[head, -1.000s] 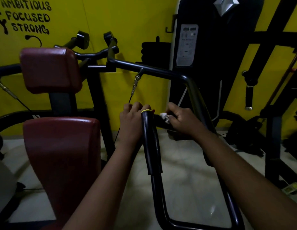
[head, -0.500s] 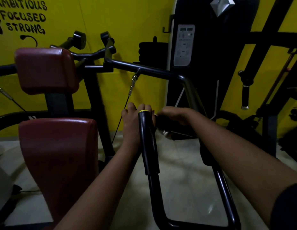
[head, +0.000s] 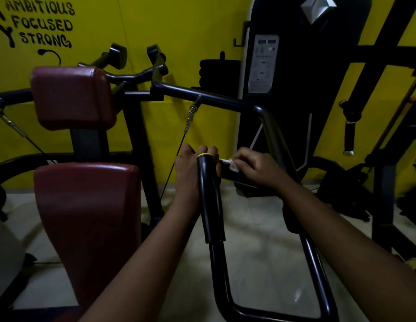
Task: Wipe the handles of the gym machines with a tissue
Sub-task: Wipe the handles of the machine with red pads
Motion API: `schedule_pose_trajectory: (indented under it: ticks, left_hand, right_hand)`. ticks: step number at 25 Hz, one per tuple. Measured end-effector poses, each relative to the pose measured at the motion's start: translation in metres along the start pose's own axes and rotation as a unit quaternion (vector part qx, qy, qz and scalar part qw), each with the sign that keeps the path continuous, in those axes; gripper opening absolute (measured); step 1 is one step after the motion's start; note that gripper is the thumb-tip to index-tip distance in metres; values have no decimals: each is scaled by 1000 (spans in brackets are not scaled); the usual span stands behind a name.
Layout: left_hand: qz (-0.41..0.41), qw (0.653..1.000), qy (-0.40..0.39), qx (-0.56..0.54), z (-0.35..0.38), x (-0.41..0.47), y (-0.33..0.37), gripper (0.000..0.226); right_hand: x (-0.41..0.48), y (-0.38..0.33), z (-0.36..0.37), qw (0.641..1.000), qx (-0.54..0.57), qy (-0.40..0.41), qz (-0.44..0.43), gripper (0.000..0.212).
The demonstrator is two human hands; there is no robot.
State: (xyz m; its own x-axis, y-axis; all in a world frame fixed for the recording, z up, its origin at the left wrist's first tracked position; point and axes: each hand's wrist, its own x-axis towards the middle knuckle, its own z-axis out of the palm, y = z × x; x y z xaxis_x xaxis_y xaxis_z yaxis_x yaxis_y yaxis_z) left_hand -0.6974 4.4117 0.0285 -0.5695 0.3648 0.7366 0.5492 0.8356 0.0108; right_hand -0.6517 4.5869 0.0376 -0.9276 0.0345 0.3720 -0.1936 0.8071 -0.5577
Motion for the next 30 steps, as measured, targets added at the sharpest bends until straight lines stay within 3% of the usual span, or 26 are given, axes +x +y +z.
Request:
schedule_pose_trajectory:
  ticks: [4,9,12,16,20,23,26,28,30]
  left_hand:
    - [-8,1000,-7,23,0,-1,5,16]
    - [54,997,25,46,7,-10,6,23]
    - [74,997,2,38,10,-18,10,31]
    - [75,997,-13,34,13,-19,7,38]
    - [90,995,-21,29,19,-22,7,32]
    - [85,996,-36,15,23,-21,4,37]
    - [90,996,8,21,21,-25,4,42]
    - [74,995,9,71,29,-33,3,40]
    - [64,991,-66,95,28,-36,5,39]
  right_hand:
    - [-36,15,-17,997,34,68,0,7]
    - [-37,-11,16,986,93,126,-57,32]
    - [-54,3,13,982,-3,157,-108,34]
    - [-60,1,11,966,-61,244,-62,28]
    - [-47,-19,32,970,-21,215,-109,24]
    - [-57,3,28,966,-88,189,-153,28]
    - [-73,10,12,965,-125,218,-66,23]
    - [-65,0,13,969,-95,229,-16,21]
    - [-44,-12,18,981,-15,195,-6,18]
